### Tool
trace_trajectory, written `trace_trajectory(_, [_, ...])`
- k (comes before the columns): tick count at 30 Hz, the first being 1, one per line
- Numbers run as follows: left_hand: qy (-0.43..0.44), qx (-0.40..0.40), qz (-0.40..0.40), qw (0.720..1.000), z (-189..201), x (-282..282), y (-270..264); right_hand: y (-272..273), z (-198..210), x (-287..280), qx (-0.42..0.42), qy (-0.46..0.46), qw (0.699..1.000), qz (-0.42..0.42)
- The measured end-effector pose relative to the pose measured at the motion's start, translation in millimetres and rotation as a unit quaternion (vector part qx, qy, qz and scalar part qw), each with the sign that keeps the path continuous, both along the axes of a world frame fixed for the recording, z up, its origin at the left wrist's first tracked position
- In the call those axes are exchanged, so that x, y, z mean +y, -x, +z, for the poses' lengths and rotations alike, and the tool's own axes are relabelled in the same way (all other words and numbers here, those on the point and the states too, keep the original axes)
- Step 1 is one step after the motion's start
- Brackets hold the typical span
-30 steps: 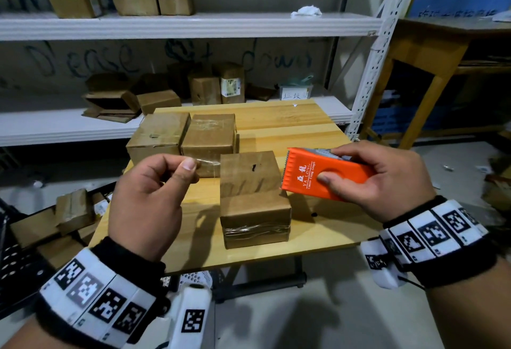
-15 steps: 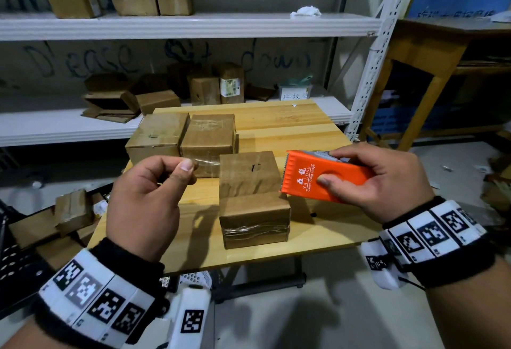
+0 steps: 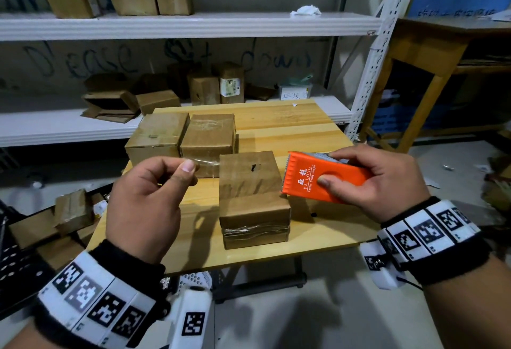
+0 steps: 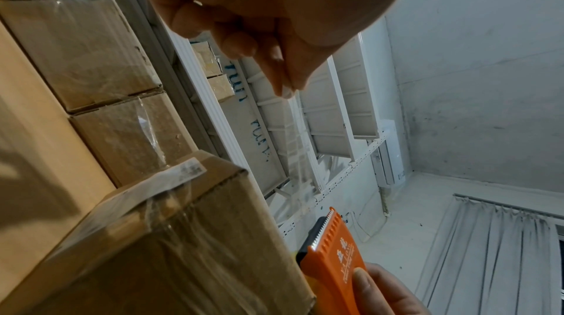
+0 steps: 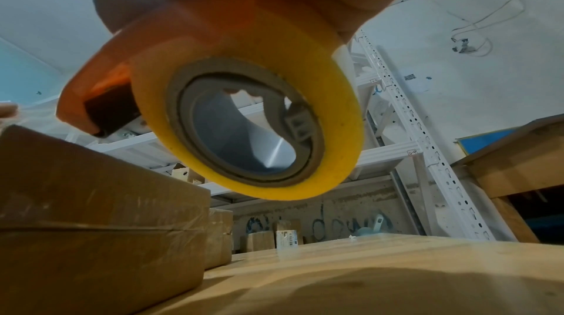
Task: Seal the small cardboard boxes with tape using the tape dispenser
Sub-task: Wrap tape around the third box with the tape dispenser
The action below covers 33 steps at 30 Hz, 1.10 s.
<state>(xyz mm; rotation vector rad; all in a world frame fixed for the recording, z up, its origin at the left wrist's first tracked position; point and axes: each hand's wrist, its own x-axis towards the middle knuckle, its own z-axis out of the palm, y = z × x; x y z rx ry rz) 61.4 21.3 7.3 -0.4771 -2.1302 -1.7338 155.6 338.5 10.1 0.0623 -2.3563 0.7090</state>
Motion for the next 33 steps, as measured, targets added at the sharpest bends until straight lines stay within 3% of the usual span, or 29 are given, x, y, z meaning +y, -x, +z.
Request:
trace_trajectory(13, [-0.015, 0.001, 0.0, 1.0, -2, -15, 14, -6, -4, 6, -0.01, 0.011, 0.999, -0.051])
trace_trajectory(19, [0.054, 0.076, 0.006, 0.996, 12, -8, -7, -4, 3, -1, -0.008, -0.027, 0.993, -0.114])
trace_trajectory(22, [0.162, 0.175, 0.011, 0.971, 21, 3, -28, -1, 5, -8, -0.019, -0.037, 0.984, -0.174])
trace_trajectory(26, [0.296, 0.293, 0.019, 0.909, 24, 11, -41, 4, 7, -15, -0.065, -0.023, 0.973, -0.221])
trace_trajectory(33, [0.345, 0.384, 0.021, 0.856, 20, 19, -52, 11, 8, -23, -0.124, -0.041, 0.952, -0.277])
